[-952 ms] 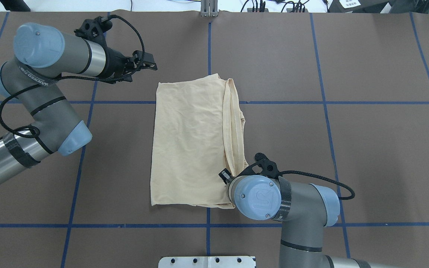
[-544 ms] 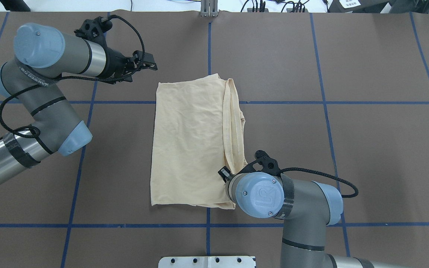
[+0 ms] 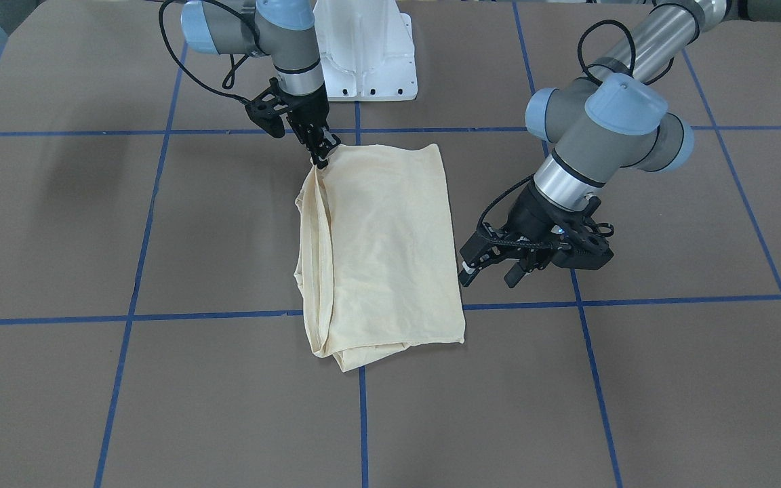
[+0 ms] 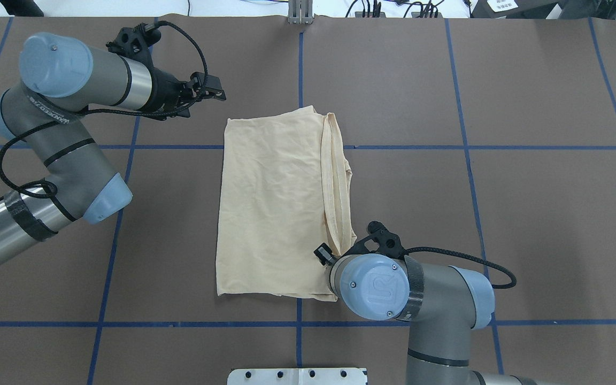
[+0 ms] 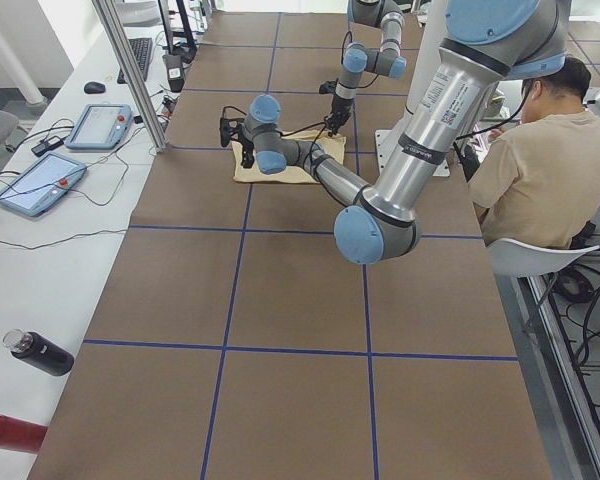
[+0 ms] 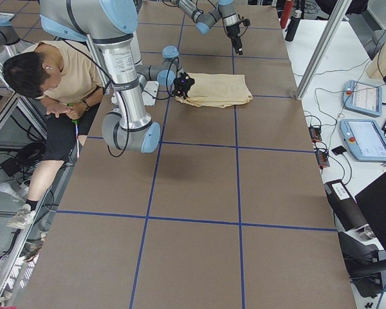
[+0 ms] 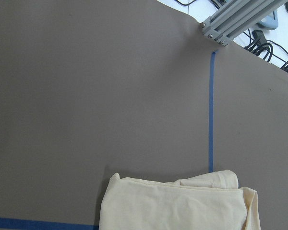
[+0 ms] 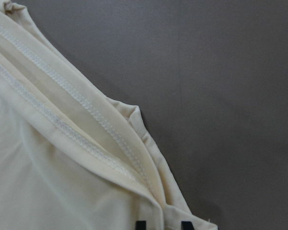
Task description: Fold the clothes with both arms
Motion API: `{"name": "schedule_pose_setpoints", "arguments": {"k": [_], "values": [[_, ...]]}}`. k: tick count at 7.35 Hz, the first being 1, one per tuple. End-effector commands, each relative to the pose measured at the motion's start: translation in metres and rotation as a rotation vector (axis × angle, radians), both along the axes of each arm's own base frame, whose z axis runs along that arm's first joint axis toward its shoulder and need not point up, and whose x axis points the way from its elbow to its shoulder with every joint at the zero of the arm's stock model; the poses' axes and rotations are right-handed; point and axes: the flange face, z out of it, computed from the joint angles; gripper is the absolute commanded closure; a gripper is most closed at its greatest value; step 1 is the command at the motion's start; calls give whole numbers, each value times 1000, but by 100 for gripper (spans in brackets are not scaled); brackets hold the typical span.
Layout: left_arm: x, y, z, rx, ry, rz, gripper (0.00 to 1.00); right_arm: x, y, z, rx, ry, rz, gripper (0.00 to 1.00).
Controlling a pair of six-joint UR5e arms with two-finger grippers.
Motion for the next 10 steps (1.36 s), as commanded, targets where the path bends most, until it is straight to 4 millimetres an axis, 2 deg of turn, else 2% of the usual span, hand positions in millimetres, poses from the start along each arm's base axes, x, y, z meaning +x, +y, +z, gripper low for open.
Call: {"name": "schedule_pose_setpoints", "arguments": {"k": [1, 3, 4, 5, 7, 8, 10], "values": [[0, 0, 0, 0, 0, -1, 2, -7, 2, 8, -3, 13, -2, 26], [0, 0, 0, -21, 10, -6, 2, -10, 2, 9, -1, 15, -4, 26], [0, 1, -2, -19, 14, -7, 2, -10, 2, 9, -2, 13, -3, 30], [-1, 2, -2, -19, 14, -7, 2, -11, 2, 9, -3, 14, -2, 40], [-2, 1, -2, -19, 14, -8, 2, -12, 2, 9, -6, 15, 0, 73], [-2, 1, -2, -19, 14, -8, 2, -12, 2, 9, -6, 15, 0, 100], [-2, 1, -2, -19, 14, -8, 2, -10, 2, 6, -4, 8, -2, 100]]}}
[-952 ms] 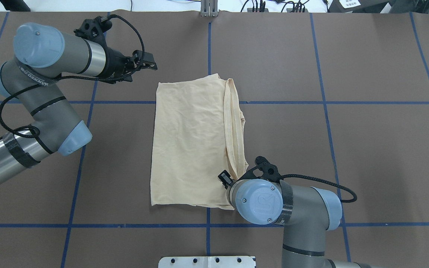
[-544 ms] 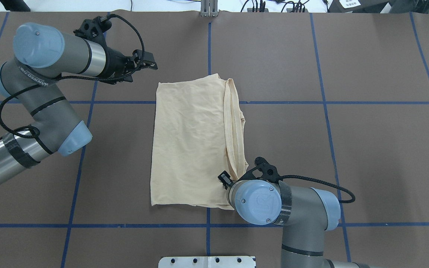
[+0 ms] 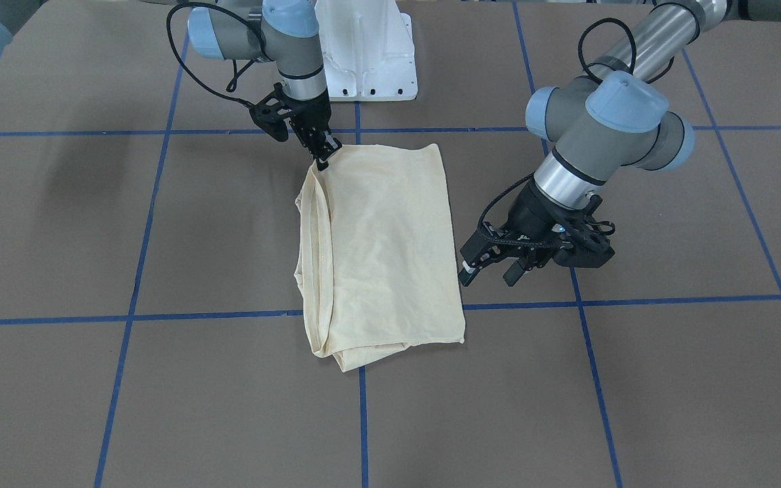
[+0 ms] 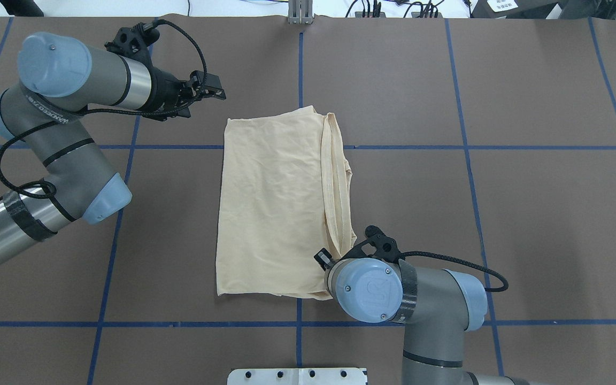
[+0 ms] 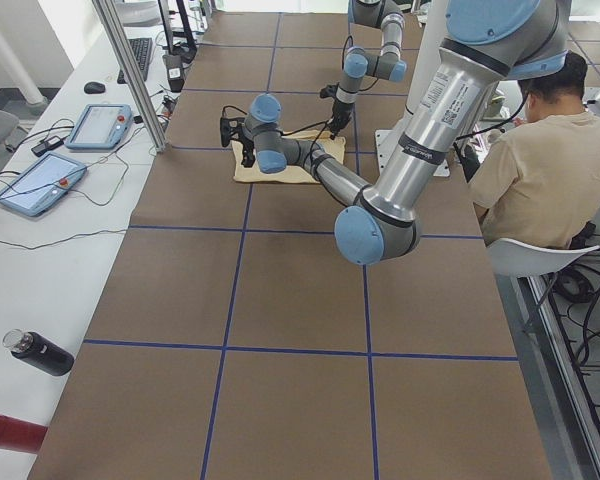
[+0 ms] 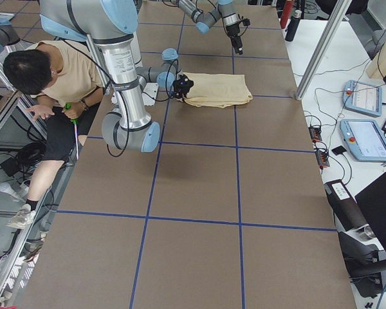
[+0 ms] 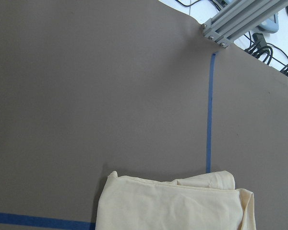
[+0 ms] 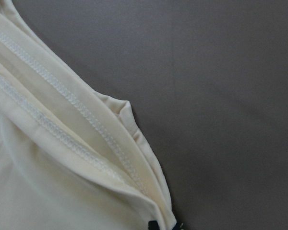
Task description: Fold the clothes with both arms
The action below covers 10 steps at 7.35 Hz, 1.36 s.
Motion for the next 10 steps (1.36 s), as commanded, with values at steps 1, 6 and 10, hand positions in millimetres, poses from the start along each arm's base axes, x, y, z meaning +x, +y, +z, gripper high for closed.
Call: {"name": "schedule_pose_setpoints", "arguments": {"k": [1, 6, 10], "values": [[-2, 0, -1, 1, 3, -2, 2, 5, -4, -6, -1, -13, 2, 100], [-22, 77, -6, -143, 135, -8, 2, 36, -2, 1, -8, -18, 6, 100], [84, 249, 7, -383, 62, 29, 6, 33, 6, 4, -14, -15, -4, 100]]}}
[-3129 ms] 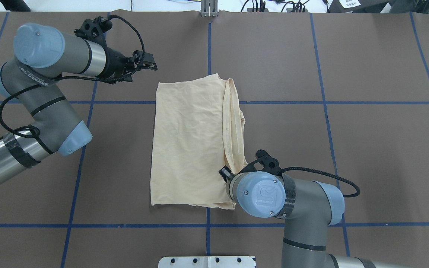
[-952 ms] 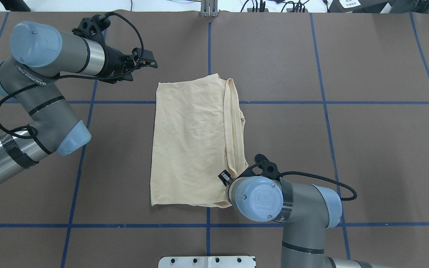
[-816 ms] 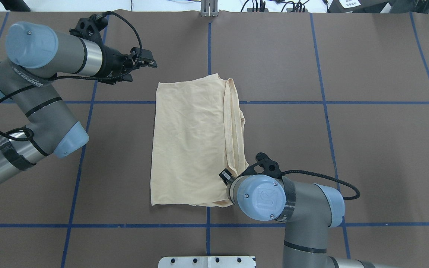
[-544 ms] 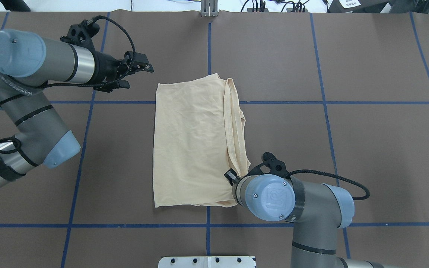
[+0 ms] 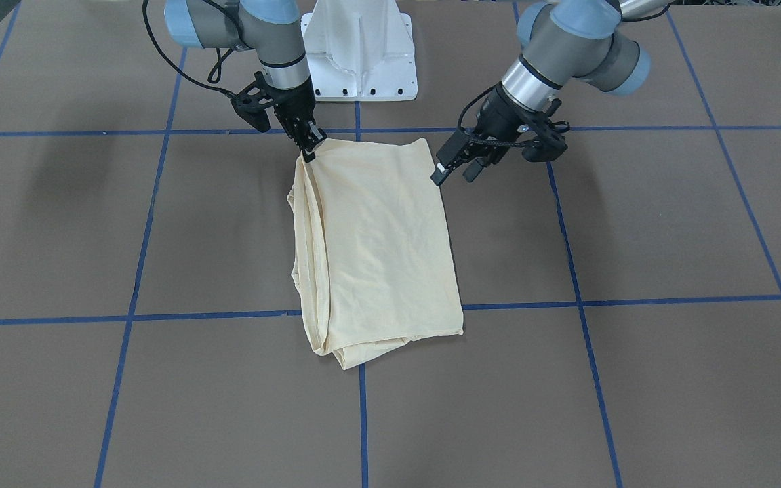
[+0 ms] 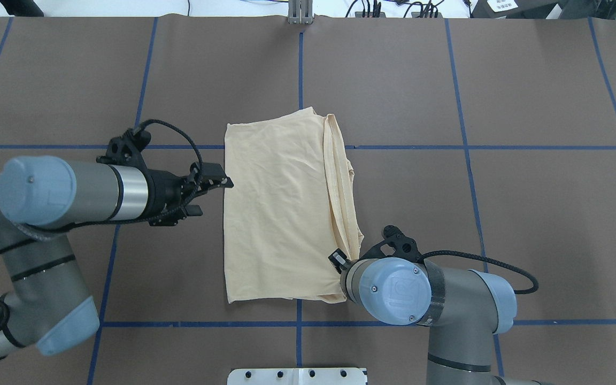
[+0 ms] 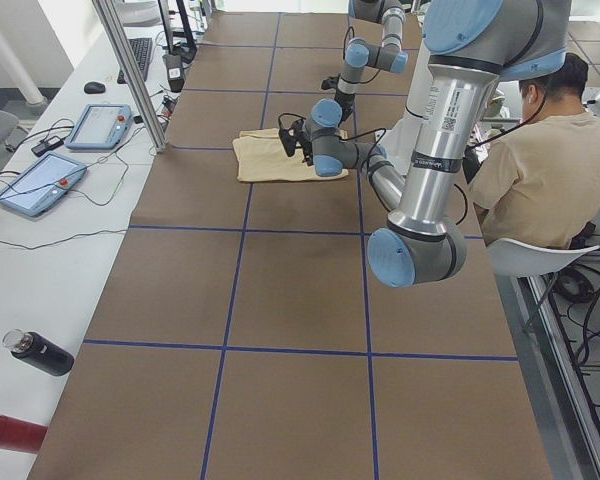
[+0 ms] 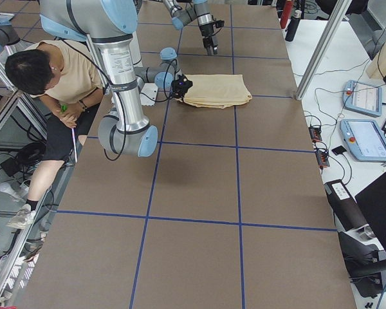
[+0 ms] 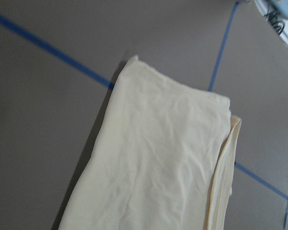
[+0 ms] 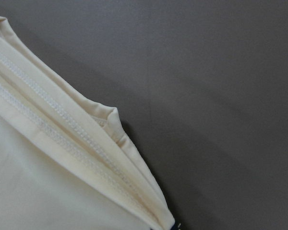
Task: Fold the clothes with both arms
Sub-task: 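Move the left gripper to the shirt's near edge beside the right gripper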
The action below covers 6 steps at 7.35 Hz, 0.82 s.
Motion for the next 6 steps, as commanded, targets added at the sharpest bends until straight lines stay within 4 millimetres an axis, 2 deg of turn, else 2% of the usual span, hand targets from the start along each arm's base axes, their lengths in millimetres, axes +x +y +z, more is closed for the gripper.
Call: {"name": "schedule_pose_setpoints", "arguments": {"k": [1, 2, 3, 4, 6], "values": [[54, 81, 4, -94, -132, 35, 12, 4, 1, -4, 2, -11, 0, 100], [70, 105, 9, -137, -142, 64, 18, 7, 2, -3, 1, -12, -2, 100], [77, 117, 14, -149, -154, 82, 26, 7, 2, -3, 1, -12, -2, 100], [77, 120, 14, -164, -150, 79, 34, 8, 2, -4, 2, -14, -2, 100], [84, 132, 17, -176, -154, 96, 40, 8, 3, -5, 2, -15, -2, 100]]}}
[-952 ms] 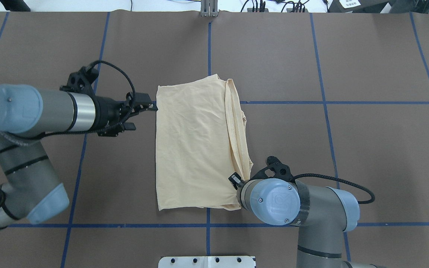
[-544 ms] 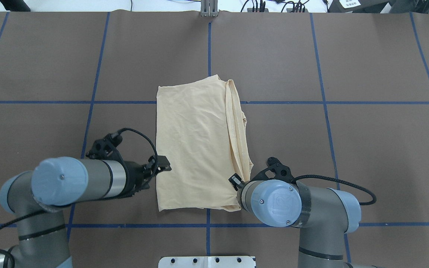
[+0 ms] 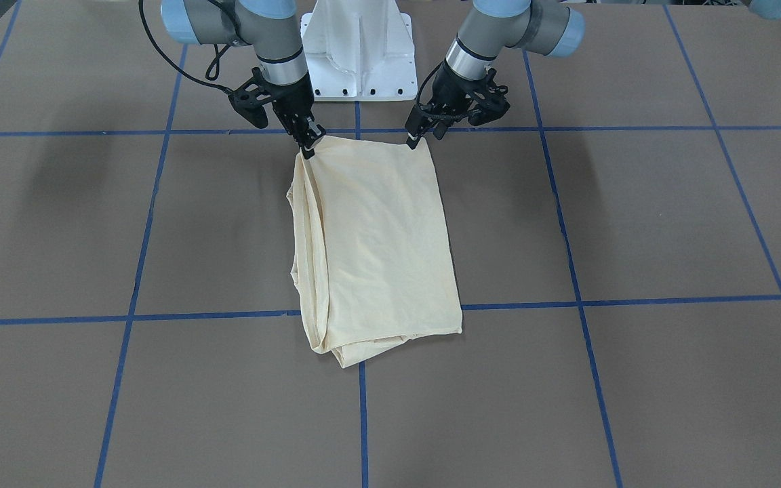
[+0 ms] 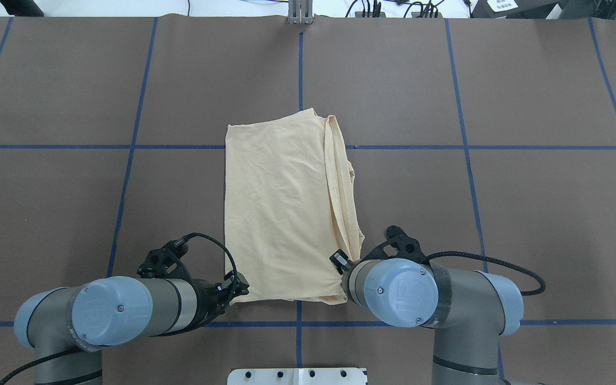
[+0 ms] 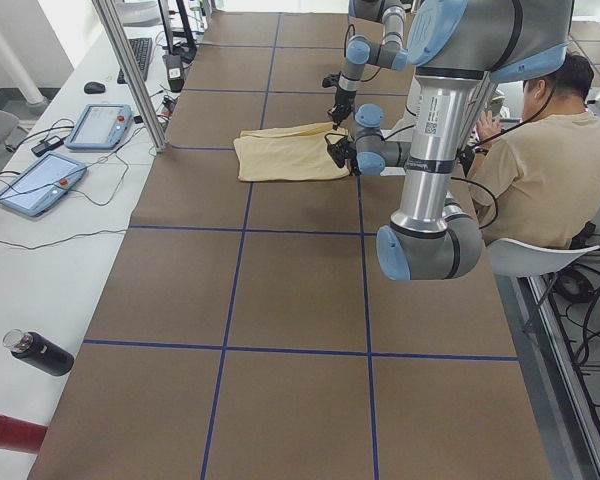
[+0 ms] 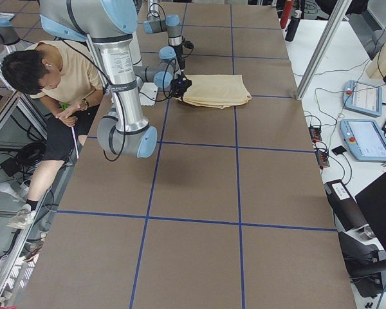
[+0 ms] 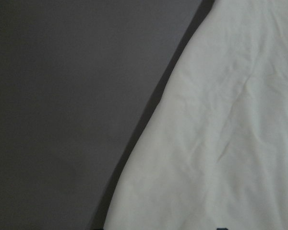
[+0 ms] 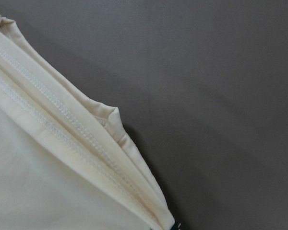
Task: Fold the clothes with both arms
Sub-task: 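Move the left gripper to the shirt's near edge beside the right gripper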
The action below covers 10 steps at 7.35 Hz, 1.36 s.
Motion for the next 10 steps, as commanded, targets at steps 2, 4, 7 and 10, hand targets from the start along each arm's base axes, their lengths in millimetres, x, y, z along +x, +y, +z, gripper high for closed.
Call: {"name": "schedule_pose_setpoints", "arguments": {"k": [2, 4, 7, 10], "values": [[6, 7, 4, -7, -11, 5, 43, 0, 0, 0, 0, -1, 0, 100], [10, 6, 7, -6, -17, 6, 44, 1, 0, 2, -1, 4, 0, 100], [11, 5, 10, -5, -23, 0, 63, 1, 0, 2, -1, 4, 0, 100], [11, 5, 5, -2, -15, 4, 100, 1, 0, 2, -1, 4, 0, 100]]}}
